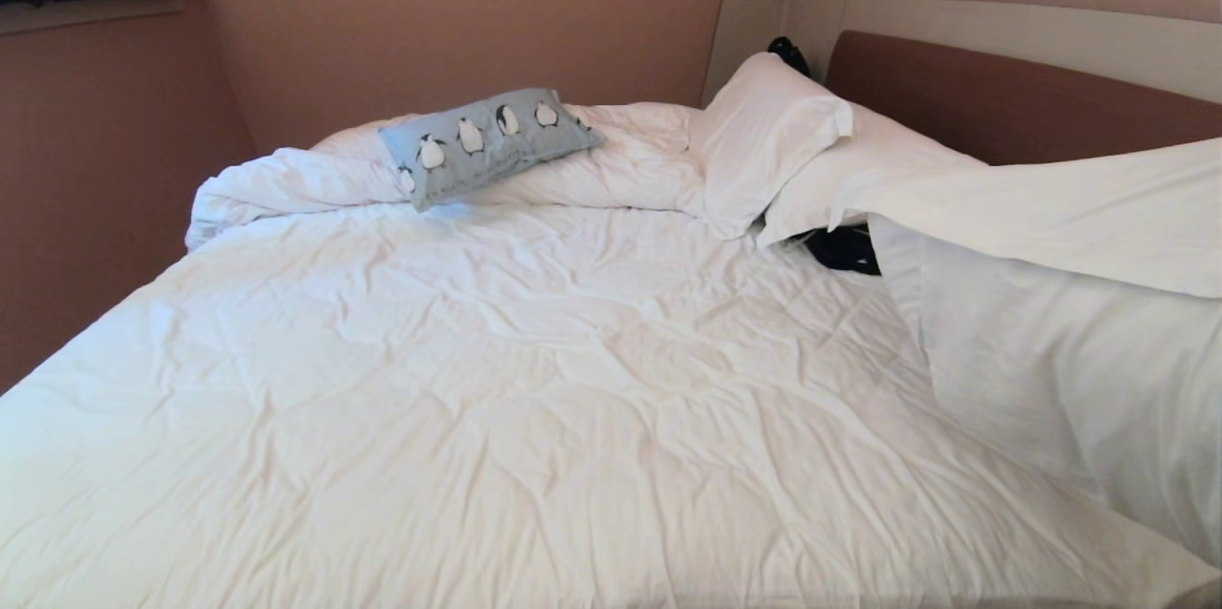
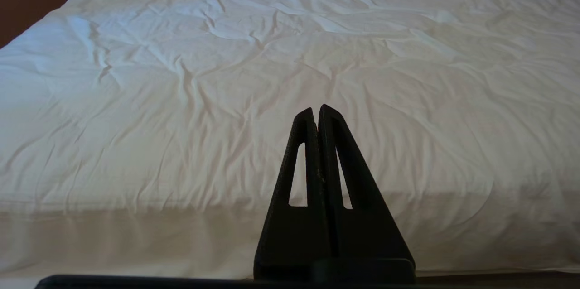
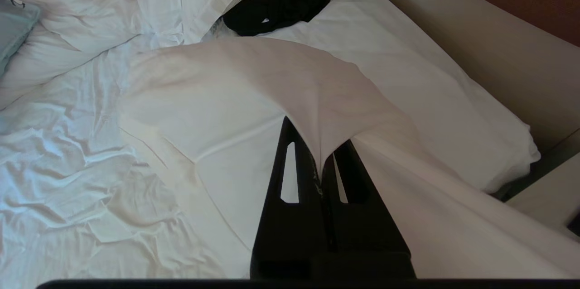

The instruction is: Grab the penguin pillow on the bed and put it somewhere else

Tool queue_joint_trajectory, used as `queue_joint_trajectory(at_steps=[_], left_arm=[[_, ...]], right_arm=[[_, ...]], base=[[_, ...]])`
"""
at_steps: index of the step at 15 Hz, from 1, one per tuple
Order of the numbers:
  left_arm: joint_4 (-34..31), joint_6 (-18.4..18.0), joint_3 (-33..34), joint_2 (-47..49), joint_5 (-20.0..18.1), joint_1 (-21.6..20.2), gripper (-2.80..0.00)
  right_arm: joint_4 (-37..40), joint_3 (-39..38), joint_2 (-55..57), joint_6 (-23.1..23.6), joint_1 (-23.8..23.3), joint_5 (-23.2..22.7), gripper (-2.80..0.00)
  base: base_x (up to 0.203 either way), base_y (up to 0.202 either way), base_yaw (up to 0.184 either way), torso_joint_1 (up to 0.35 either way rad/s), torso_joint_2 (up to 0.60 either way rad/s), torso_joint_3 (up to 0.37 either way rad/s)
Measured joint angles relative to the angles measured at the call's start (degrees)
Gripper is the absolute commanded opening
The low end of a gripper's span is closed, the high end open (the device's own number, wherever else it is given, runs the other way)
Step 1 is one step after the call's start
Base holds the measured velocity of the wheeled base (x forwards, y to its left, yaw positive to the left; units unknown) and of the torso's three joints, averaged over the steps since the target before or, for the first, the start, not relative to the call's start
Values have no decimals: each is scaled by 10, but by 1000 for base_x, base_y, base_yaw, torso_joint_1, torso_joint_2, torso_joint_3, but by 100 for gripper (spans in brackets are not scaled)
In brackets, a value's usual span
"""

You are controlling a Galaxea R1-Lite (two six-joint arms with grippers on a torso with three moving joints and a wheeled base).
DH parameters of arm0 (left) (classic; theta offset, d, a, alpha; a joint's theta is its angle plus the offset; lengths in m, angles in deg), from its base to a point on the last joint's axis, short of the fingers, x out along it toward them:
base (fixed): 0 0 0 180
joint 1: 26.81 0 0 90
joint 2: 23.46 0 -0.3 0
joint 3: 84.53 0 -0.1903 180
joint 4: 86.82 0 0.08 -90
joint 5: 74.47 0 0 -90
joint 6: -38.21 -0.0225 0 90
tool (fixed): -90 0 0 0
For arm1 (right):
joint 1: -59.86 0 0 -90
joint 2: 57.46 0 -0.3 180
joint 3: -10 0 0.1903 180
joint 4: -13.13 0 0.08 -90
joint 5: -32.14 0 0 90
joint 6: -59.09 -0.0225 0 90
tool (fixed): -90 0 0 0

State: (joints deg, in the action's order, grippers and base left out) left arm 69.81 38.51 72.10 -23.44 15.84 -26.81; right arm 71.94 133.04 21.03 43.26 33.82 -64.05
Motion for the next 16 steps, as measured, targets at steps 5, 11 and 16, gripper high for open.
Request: queue_joint_trajectory(at_steps=[5,11,16], left_arm=[[0,-1,0,0,0,0,-280],[0,-1,0,0,0,0,-280],[0,0,0,0,0,0,-280]], right_arm=[[-2,0,0,1,0,0,-280],[-2,0,2,1,0,-1,-280],[-1,0,3,1,0,-1,-280]], base=[[0,0,0,0,0,0],[-2,162,-2,2,2,2],[0,196,-1,3,2,4]])
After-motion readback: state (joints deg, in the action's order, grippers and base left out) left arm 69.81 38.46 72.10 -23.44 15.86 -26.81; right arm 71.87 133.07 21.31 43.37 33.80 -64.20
